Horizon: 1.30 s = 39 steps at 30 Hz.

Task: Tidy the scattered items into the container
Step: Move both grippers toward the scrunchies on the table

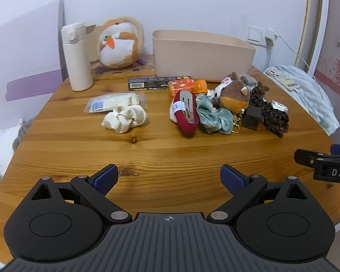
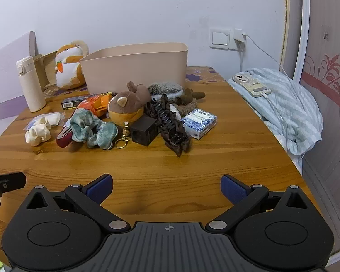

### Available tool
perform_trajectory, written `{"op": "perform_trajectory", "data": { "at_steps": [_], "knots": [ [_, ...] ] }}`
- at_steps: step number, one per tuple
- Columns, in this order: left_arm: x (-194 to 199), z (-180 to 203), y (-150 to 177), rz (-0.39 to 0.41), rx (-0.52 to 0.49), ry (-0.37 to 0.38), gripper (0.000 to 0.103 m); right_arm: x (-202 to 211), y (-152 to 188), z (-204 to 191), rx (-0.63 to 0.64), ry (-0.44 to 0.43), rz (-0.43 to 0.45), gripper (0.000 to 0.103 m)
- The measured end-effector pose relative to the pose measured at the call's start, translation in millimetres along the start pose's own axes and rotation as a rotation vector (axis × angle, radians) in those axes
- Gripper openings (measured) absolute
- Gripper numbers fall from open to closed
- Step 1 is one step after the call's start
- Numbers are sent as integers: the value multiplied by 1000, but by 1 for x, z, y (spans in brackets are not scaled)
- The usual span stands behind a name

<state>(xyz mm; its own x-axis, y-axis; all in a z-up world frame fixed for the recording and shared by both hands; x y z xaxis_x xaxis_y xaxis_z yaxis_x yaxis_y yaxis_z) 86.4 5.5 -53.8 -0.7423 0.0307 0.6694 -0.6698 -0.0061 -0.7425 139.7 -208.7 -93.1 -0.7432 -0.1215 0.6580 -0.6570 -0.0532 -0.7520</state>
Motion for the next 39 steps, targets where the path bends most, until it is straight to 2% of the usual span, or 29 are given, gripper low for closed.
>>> {"op": "perform_trajectory", "data": {
  "at_steps": [7, 12, 22, 28, 34, 39],
  "knots": [
    [-18, -8, -17, -6, 6, 25, 98, -10, -7, -1, 23, 2, 0, 103],
    [-26, -18, -24, 0, 8, 3, 98, -20, -10, -5, 40, -10, -6, 103],
    [-47, -50, -47, 36, -39, -52, 98, -27, -28, -23, 40, -114, 21, 102],
    [-62, -68, -57, 54, -43, -53, 98, -31, -40, -51, 78, -159, 43, 93],
    [-85, -77, -53, 37, -22, -45, 98, -38, -48, -79, 121, -181, 59, 87],
    [-102, -81, -60, 33, 3, -33, 98, -50, -50, -91, 153, -200, 41, 81]
  ]
}}
Point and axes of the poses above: each gripper's, at about its wrist camera, not at the fingertips, and x roughly against the way its jaws point, z to its right, y to its underside, the point moved 9 cm from there along -x, roughly the way its jaws point, and after that the axes turned 2 degrees about -z, right-handed, at the moved point
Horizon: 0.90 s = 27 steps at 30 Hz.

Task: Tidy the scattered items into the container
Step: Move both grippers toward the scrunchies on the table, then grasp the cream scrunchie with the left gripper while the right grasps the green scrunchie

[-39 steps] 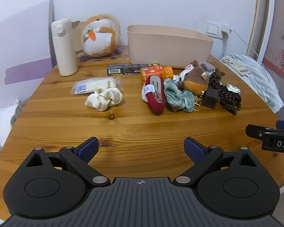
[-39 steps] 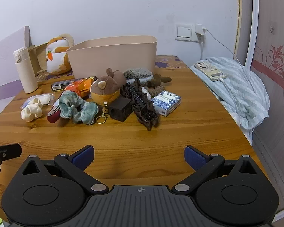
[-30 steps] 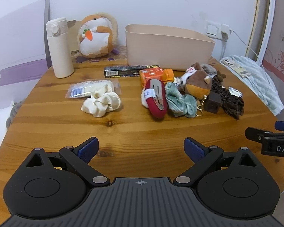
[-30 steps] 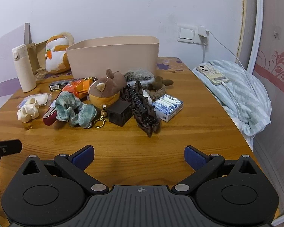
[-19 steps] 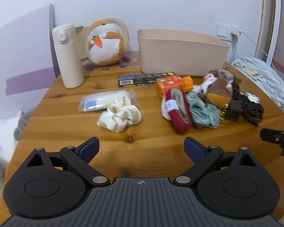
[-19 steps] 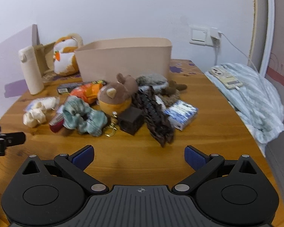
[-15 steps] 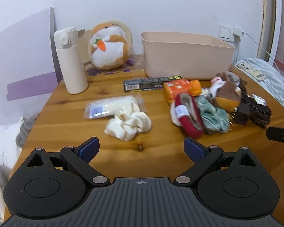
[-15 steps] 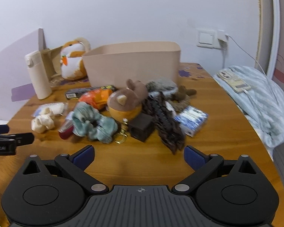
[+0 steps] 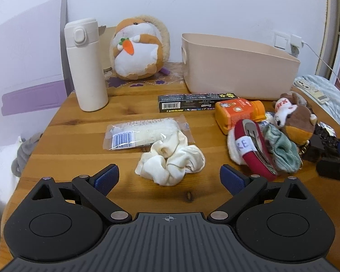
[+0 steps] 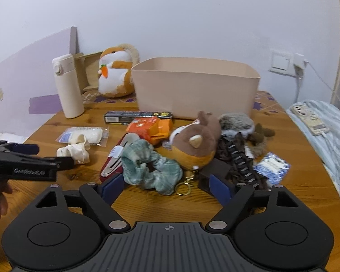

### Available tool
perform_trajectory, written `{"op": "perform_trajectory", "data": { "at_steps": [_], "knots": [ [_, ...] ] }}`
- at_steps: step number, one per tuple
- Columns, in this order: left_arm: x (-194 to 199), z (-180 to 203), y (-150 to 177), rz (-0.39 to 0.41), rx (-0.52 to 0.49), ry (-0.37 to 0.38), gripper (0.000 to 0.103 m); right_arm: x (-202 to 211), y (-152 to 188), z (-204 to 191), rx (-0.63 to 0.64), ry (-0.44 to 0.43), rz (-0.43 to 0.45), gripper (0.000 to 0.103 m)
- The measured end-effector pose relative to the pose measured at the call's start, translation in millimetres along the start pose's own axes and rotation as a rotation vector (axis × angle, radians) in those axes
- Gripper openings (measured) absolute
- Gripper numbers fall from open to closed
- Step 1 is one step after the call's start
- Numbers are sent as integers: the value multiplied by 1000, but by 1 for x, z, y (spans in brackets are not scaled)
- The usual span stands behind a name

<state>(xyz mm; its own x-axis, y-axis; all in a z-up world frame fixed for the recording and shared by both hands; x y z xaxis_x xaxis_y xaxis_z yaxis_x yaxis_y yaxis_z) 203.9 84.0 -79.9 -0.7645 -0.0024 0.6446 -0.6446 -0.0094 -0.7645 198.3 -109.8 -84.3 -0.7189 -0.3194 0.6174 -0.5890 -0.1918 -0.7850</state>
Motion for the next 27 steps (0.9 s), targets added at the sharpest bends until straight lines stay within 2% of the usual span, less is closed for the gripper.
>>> {"op": "perform_trajectory", "data": {
  "at_steps": [8, 15, 17, 18, 19, 22, 24, 26, 27],
  "knots": [
    [-32, -8, -7, -29, 42, 12, 97, -31, 0, -28, 136, -28, -47, 72],
    [-50, -2, -15, -46, 56, 69, 95, -61, -3, -32, 187, -16, -82, 63],
    [-55, -2, -13, -61, 47, 63, 85, -68, -3, -30, 190, -15, -90, 60],
    [-59, -1, -11, -71, 35, 47, 84, -71, -3, -29, 192, -15, -95, 57],
    [-58, -3, -11, -62, 24, 38, 75, -74, -2, -29, 194, -13, -98, 55],
    [-61, -4, -12, -54, -6, 9, 57, -79, -1, -27, 203, -3, -103, 38],
    [-61, -5, -14, -51, -10, 3, 51, -81, -2, -26, 206, 3, -101, 26],
    [-60, -6, -14, -47, -11, 0, 35, -81, -3, -25, 199, -5, -97, 20],
    [-59, -6, -14, -46, -12, -2, 31, -80, -3, -25, 191, -13, -94, 19]
  ]
}}
Point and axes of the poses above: each gripper's, at about its wrist camera, not at the fingertips, and x roughly against the way its jaws point, z to its right, y to its underside, the point moved 9 cm from there along -x, roughly the way its jaws point, and after that the axes turned 2 degrees about -z, right-handed, at the moved point
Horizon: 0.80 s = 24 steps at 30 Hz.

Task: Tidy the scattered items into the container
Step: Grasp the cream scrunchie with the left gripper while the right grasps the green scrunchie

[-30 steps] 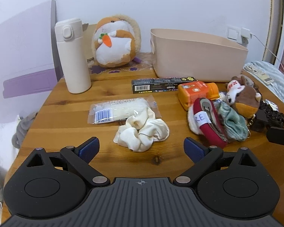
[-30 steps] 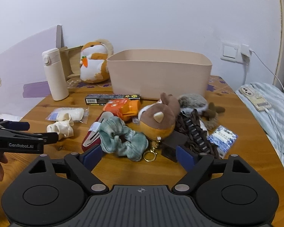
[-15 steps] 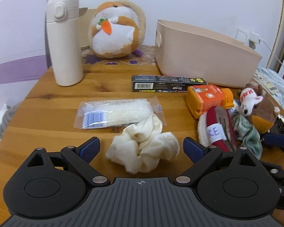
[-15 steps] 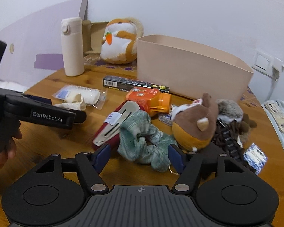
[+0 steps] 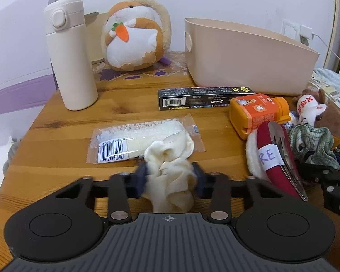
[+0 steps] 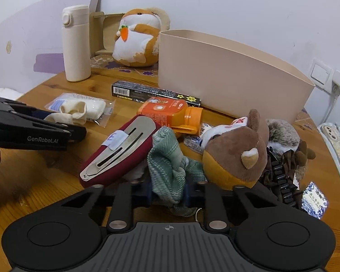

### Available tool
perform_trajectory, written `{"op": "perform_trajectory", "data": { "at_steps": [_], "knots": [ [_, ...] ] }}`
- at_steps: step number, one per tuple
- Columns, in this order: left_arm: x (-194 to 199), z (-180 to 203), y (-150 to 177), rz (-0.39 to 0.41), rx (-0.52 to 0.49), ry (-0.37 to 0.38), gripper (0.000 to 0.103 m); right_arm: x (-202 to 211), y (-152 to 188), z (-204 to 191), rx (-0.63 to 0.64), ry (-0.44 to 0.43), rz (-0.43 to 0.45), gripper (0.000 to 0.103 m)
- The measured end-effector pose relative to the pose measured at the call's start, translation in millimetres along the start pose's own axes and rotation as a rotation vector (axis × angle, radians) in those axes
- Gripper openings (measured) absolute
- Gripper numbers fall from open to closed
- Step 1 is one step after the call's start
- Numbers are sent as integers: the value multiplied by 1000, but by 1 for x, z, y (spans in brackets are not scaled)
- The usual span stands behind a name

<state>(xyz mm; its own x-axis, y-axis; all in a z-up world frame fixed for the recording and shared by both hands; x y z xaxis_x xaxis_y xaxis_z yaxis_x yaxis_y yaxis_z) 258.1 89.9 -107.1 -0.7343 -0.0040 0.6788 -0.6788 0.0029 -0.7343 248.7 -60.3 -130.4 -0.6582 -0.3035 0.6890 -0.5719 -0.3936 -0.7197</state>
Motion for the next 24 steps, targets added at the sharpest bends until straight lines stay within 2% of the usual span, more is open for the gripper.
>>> {"op": "perform_trajectory", "data": {
  "at_steps": [2, 5, 14, 21, 24],
  "knots": [
    [3, 1, 0, 4, -3, -11, 25, 2, 0, 1, -14, -11, 6, 17],
    [11, 6, 2, 18, -10, -20, 22, 8, 0, 1, -30, -24, 18, 16],
    [56, 16, -14, 91, -13, -17, 21, 50, -16, 2, -48, -67, 98, 16],
    [73, 32, -38, 150, -52, -18, 21, 76, -39, 15, -32, -52, 160, 16],
    [80, 39, -58, 202, -62, -21, 21, 84, -55, 27, -40, -38, 196, 16]
  ]
}}
Point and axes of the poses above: each gripper's, at about its wrist camera, not at the fingertips, and x roughly against the way its jaws point, z to its right, y to its underside, the point moved 9 cm from there along -x, roughly the way its jaws point, and after that the axes turned 2 degrees about -z, right-handed, at the moved point
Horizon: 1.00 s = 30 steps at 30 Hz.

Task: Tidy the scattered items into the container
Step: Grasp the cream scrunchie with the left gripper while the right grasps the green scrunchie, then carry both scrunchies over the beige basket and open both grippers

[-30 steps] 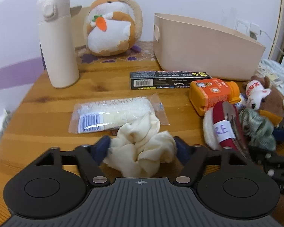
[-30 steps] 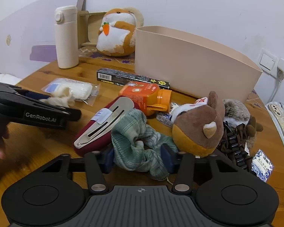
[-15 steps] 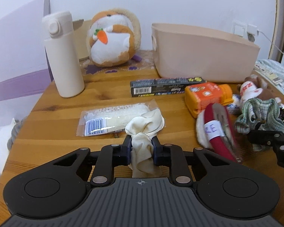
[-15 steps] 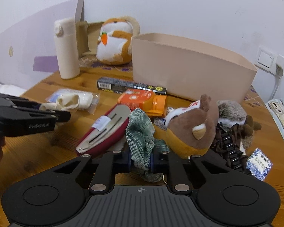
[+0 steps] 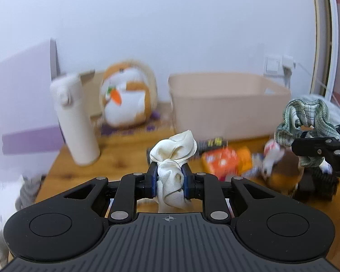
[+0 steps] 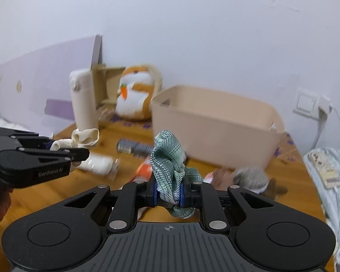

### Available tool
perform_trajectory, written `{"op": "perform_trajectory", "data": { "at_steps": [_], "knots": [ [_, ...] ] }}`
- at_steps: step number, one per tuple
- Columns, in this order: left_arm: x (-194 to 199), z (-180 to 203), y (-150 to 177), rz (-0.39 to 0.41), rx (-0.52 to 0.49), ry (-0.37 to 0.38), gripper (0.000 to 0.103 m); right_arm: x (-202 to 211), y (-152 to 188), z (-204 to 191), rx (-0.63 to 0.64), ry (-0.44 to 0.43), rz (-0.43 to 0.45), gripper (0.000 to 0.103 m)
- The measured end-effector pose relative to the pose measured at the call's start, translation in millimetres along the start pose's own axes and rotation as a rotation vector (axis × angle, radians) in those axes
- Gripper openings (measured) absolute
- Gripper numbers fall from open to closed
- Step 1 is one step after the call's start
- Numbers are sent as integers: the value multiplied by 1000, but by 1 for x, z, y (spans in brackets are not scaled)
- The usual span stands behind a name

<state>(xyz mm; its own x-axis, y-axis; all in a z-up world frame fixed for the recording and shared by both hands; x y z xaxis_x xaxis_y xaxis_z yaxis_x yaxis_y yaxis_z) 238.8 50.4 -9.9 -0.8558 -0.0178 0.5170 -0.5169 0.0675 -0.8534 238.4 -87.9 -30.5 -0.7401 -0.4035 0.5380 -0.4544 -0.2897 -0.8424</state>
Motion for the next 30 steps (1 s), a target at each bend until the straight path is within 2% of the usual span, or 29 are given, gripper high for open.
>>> {"op": "perform_trajectory", "data": {
  "at_steps": [7, 12, 15, 19, 24, 28, 30],
  "knots": [
    [-5, 20, -65, 123, -33, 5, 21, -1, -44, 32, -38, 47, 77, 16],
    [-22, 30, -108, 169, -30, 27, 21, -11, -77, 61, -73, 86, 114, 16],
    [-35, 31, -123, 180, -24, 26, 21, -22, -95, 77, -86, 111, 120, 16],
    [-70, 36, -152, 165, -3, 33, 21, -38, -115, 97, -106, 152, 133, 16],
    [-110, 48, -169, 123, -18, 22, 21, -66, -132, 115, -104, 191, 111, 16],
    [-153, 57, -172, 37, -19, 27, 21, -97, -136, 127, -101, 213, 51, 16],
    [-174, 60, -161, -23, -16, 31, 21, -115, -135, 134, -108, 217, 8, 16]
  ]
}}
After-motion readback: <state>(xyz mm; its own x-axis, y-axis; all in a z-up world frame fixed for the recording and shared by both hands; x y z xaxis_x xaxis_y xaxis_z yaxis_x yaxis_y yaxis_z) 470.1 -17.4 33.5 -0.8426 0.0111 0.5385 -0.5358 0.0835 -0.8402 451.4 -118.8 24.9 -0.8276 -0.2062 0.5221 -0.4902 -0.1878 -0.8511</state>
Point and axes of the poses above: each gripper's, at about its wrist camera, not at the fingertips, and x roughly against the way its jaws point, z to its right, y to its underside, the point moved 9 cm from there along -x, roughly the way its jaws point, and after that the axes turned 2 degrees about -z, right-handed, at the moved point
